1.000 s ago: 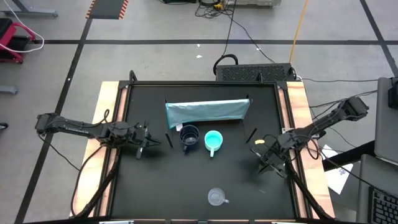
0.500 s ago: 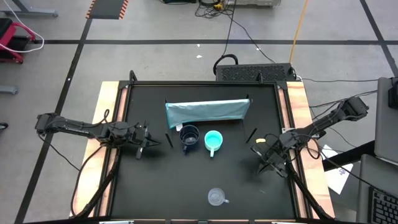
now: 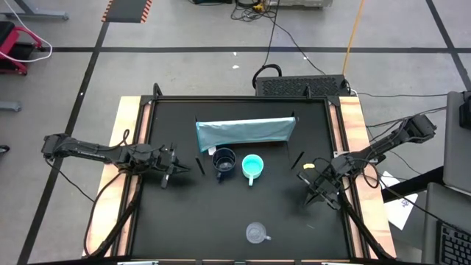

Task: Stack small to large cups/mugs on shelf
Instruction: Move the transparent mug to the center of the table

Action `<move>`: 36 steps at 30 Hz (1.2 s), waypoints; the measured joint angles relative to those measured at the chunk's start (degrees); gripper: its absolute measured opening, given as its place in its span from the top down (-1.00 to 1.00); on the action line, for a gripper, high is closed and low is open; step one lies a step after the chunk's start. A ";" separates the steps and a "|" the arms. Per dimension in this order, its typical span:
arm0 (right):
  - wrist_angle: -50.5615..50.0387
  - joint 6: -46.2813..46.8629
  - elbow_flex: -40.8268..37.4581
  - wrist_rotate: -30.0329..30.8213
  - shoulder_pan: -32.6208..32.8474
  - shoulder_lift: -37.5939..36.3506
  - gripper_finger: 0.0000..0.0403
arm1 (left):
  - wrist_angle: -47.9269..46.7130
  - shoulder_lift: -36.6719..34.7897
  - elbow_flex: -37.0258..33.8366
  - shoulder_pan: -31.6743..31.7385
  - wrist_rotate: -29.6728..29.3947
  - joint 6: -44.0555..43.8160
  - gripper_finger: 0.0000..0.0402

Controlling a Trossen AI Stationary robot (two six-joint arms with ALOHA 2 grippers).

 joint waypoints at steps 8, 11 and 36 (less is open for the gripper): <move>-0.05 -1.40 2.05 0.12 2.55 0.76 1.00 | -0.02 0.01 0.00 -0.01 0.01 -0.58 0.88; -0.45 -2.34 2.73 3.77 4.30 2.25 1.00 | -0.04 0.00 0.00 -0.01 0.01 -1.32 0.88; -12.15 8.89 26.30 6.03 10.19 24.82 1.00 | 1.26 -0.01 0.00 -0.01 0.01 -2.82 0.88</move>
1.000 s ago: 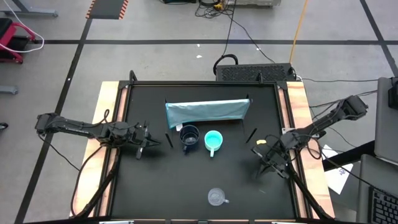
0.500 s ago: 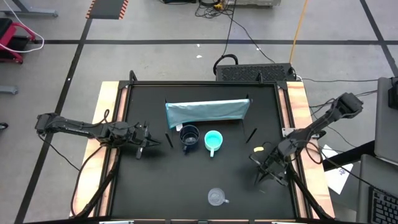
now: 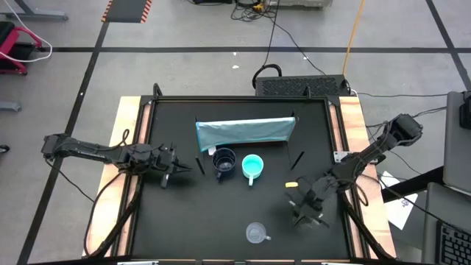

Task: Stack small to large cups/mugs on shelf
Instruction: Move the transparent mug to the center of the table

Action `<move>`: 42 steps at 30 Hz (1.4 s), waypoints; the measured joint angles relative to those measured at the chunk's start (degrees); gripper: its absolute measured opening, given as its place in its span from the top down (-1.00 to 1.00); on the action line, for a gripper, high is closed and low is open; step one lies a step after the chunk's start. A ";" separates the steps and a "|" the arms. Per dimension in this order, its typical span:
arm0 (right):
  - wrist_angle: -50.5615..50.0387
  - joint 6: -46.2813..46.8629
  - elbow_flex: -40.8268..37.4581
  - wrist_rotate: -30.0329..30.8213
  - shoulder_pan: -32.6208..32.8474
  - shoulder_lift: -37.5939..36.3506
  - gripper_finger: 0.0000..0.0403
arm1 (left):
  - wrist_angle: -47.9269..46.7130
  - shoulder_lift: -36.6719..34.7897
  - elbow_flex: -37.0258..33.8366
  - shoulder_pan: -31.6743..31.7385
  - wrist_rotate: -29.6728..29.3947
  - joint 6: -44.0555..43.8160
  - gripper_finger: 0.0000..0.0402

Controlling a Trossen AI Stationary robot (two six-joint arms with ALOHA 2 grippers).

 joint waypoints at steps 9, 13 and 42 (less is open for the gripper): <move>-18.11 0.59 14.67 2.87 2.60 5.72 1.00 | 0.23 0.00 0.00 0.01 0.00 -0.13 0.88; -21.85 0.45 18.13 5.92 3.55 7.24 1.00 | 0.23 0.02 0.00 0.02 0.00 -0.15 0.88; -42.98 0.28 38.36 13.63 4.66 15.18 1.00 | 0.24 0.02 0.00 0.01 0.00 -1.83 0.88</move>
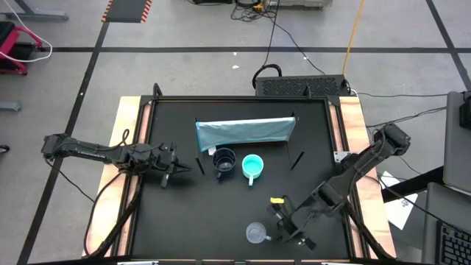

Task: Stack small to large cups/mugs on shelf
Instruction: Move the transparent mug to the center of the table

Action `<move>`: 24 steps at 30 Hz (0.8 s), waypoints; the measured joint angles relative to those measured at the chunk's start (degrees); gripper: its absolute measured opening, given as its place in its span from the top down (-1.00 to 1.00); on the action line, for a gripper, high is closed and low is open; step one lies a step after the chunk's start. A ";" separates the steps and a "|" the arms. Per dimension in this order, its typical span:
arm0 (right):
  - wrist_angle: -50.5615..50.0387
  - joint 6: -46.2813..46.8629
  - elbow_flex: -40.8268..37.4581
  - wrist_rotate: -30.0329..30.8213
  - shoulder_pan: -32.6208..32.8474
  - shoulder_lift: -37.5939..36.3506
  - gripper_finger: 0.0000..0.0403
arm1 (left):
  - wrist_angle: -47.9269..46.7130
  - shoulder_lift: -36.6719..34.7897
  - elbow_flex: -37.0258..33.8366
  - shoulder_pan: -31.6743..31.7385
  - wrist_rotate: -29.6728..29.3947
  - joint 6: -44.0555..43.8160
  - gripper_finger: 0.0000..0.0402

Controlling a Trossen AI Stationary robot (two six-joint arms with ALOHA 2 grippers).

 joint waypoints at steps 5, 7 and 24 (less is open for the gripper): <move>-9.37 1.46 7.13 0.00 -2.66 6.25 1.00 | 0.14 -0.02 0.00 0.01 0.00 -0.07 0.88; -11.73 3.46 9.46 0.01 -3.78 8.21 1.00 | 0.18 0.00 0.00 -0.01 0.00 -0.07 0.88; -25.55 18.53 18.91 -0.56 -9.01 17.17 1.00 | 0.05 0.00 0.00 -0.01 0.00 0.00 0.88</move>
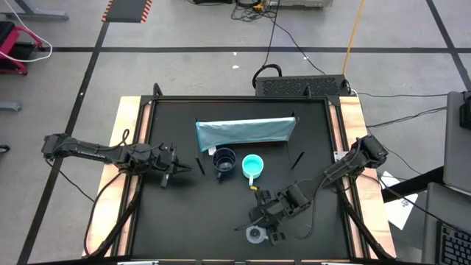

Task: Stack small to large cups/mugs on shelf
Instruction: Move the transparent mug to the center of the table

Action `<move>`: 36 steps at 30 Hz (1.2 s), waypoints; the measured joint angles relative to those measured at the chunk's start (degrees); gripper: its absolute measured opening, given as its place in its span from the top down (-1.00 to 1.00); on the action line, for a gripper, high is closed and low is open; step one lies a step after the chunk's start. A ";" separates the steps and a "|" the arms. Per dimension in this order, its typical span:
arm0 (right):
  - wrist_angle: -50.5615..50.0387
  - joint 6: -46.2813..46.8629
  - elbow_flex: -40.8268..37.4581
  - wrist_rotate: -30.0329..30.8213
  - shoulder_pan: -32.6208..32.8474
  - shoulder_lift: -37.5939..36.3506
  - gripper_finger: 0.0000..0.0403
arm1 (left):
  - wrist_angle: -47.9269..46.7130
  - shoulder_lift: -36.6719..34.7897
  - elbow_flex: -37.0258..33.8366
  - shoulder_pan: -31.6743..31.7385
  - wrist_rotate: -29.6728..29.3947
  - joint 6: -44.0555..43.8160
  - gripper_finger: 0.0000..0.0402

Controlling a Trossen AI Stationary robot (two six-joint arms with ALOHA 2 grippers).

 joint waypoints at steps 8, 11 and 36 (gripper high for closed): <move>0.24 1.24 0.00 -0.07 0.02 1.43 1.00 | -0.07 -0.02 0.00 0.00 0.00 0.15 0.88; 0.47 -0.23 0.00 -0.13 0.02 1.04 1.00 | -0.09 -0.02 0.00 0.02 0.00 0.17 0.88; 3.45 0.92 -2.48 -4.45 -2.58 1.44 0.20 | -2.04 0.00 0.00 0.01 0.04 0.26 0.88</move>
